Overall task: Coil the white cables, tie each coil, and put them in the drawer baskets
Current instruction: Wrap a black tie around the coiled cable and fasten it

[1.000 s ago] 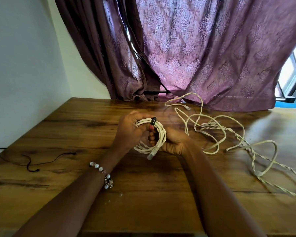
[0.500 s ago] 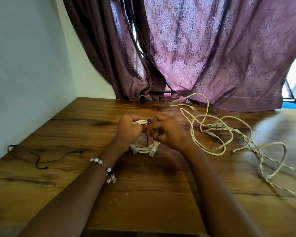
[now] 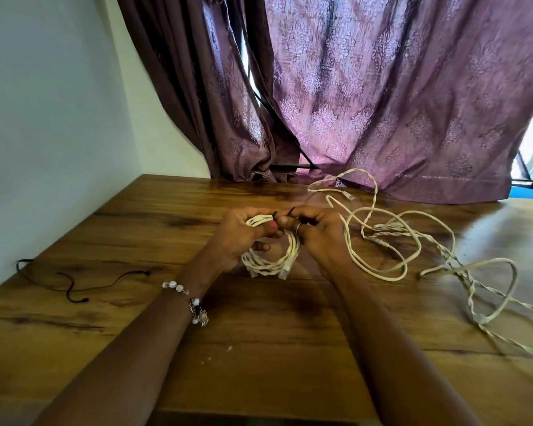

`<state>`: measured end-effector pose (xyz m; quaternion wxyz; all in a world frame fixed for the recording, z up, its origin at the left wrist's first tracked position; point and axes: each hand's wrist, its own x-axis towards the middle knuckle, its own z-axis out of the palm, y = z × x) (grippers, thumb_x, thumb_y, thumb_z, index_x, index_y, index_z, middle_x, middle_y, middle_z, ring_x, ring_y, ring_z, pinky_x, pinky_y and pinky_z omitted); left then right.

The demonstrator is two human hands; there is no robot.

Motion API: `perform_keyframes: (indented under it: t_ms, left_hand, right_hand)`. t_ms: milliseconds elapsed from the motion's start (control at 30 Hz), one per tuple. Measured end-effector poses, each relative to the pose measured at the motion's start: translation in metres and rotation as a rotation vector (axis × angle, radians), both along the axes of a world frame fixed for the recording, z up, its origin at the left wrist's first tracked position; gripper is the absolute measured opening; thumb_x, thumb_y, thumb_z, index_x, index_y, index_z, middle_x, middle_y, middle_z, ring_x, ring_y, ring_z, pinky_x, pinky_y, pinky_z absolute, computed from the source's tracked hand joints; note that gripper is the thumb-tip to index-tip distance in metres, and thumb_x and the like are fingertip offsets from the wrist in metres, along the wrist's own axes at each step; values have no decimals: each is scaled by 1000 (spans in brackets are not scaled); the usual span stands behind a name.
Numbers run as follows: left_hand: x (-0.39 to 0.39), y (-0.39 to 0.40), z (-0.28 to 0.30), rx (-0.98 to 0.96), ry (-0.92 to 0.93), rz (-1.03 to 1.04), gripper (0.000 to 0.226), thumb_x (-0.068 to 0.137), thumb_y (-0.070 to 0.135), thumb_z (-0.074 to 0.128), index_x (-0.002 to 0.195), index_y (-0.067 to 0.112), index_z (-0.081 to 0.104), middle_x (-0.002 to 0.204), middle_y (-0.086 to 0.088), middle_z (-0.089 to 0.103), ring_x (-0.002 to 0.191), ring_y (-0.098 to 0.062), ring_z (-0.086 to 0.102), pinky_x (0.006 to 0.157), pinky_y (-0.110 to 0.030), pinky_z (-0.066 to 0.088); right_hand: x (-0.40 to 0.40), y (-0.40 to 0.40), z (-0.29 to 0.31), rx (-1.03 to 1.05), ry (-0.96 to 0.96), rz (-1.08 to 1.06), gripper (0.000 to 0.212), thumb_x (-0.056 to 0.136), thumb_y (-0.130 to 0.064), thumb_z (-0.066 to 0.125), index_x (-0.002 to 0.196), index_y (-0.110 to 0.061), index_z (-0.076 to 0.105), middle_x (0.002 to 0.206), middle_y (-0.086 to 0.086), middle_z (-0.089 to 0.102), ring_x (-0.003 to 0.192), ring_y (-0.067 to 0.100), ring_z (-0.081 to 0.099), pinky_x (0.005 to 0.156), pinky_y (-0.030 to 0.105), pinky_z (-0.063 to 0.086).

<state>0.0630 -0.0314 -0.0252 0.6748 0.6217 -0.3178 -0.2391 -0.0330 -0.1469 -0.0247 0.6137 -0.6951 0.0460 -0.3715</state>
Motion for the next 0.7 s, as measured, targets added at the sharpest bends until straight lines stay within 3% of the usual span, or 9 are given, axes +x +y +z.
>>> perform_keyframes:
  t_ms: [67, 267, 400, 533, 700]
  left_hand:
    - [-2, 0, 1, -10, -42, -14, 19, 86, 1, 63, 103, 8, 66, 82, -8, 71, 70, -11, 70, 45, -20, 50]
    - [-5, -4, 0, -37, -111, 89, 22, 84, -6, 64, 106, -5, 64, 79, -14, 69, 60, -15, 69, 45, -24, 55]
    - [-6, -5, 0, -51, -188, 184, 23, 83, -8, 64, 105, -8, 63, 73, -6, 67, 49, -6, 64, 46, -17, 52]
    - [-7, -6, -2, -70, -272, 260, 23, 82, -7, 66, 105, -7, 65, 75, -5, 65, 53, 2, 64, 48, -10, 48]
    - [-5, -8, -8, -49, -365, 334, 23, 80, 0, 71, 102, 2, 69, 80, -4, 70, 64, -8, 69, 54, -27, 58]
  right_hand:
    - [-1, 0, -1, 32, 3, -39, 11, 79, 10, 66, 89, 13, 69, 77, 11, 70, 64, 6, 63, 55, 15, 48]
    - [3, 4, -4, 139, -17, -36, 18, 83, 6, 64, 84, -9, 74, 73, -4, 73, 68, 7, 65, 58, 17, 50]
    - [4, 7, -4, 143, -51, -33, 21, 88, 6, 58, 99, -6, 70, 76, -7, 73, 71, 2, 65, 58, 14, 48]
    - [5, 11, -3, 193, -56, -1, 21, 89, 10, 53, 105, 6, 66, 74, -8, 72, 65, -2, 63, 54, 10, 45]
    - [5, 10, 0, 328, -54, -68, 24, 84, 15, 57, 105, 7, 63, 62, -5, 69, 52, -1, 60, 46, 10, 43]
